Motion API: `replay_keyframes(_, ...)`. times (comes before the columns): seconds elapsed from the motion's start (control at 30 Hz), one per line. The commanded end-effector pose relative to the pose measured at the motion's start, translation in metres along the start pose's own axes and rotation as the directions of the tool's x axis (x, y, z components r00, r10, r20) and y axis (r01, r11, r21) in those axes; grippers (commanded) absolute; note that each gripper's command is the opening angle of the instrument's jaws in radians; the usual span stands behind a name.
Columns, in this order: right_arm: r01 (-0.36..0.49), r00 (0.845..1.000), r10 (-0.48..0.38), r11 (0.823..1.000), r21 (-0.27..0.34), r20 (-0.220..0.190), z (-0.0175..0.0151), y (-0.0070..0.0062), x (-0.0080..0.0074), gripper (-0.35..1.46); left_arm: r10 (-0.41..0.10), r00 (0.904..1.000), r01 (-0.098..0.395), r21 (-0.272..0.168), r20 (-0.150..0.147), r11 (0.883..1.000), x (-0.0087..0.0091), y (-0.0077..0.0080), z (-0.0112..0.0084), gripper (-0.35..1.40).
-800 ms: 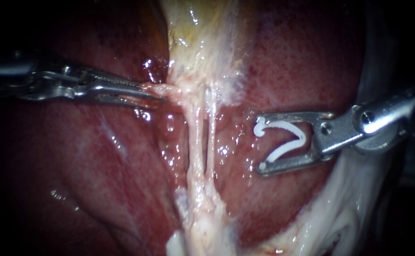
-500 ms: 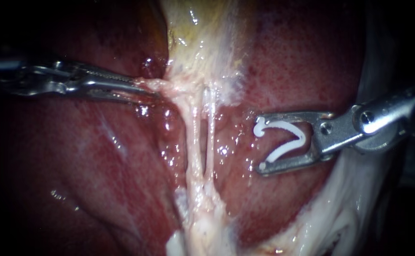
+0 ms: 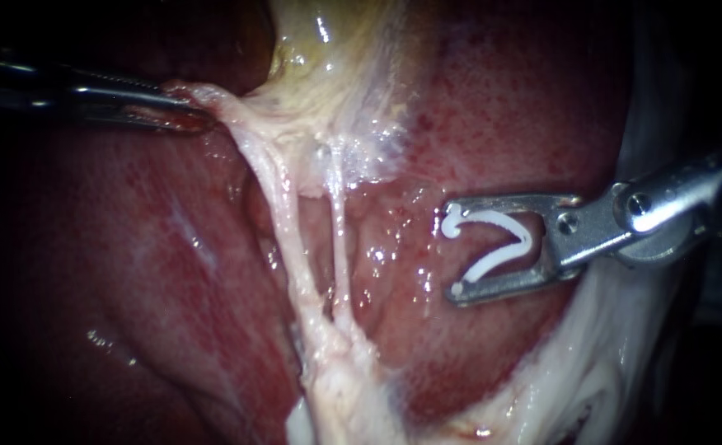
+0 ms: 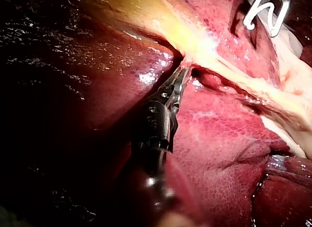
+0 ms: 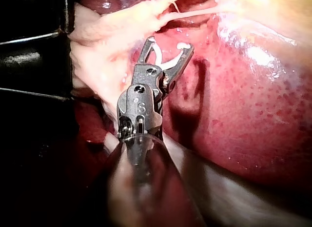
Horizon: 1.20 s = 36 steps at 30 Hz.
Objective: Clipping first clip left tube
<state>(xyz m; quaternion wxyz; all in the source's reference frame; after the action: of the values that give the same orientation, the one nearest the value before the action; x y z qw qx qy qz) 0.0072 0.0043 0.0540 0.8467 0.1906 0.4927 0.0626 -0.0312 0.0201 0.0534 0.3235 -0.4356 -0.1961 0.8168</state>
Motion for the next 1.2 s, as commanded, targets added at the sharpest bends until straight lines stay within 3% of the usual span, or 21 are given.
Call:
replay_keyframes(0.03,0.0,1.0,0.0,1.0,0.0,0.0,0.0,0.0,0.0,0.5,-0.001,1.0,0.001,0.002,-0.001,1.0,0.0,0.0001,0.0,-0.35)
replay_keyframes(0.33,-0.031,0.999,0.031,0.999,0.025,-0.014,0.0009,-0.0009,0.001,0.5,-0.004,1.0,0.004,0.007,-0.002,1.0,0.0001,0.0001,0.0003,-0.35)
replay_keyframes(0.67,-0.098,0.994,0.101,0.993,0.068,-0.043,0.0054,-0.0019,0.0022,0.5,-0.005,1.0,0.005,0.011,-0.002,1.0,0.0004,0.0002,0.0009,-0.35)
replay_keyframes(1.2,-0.235,0.963,0.252,0.959,0.158,-0.095,0.0115,-0.0019,0.0009,0.5,-0.001,1.0,0.001,0.016,-0.003,1.0,0.0005,0.0003,0.0012,-0.35)
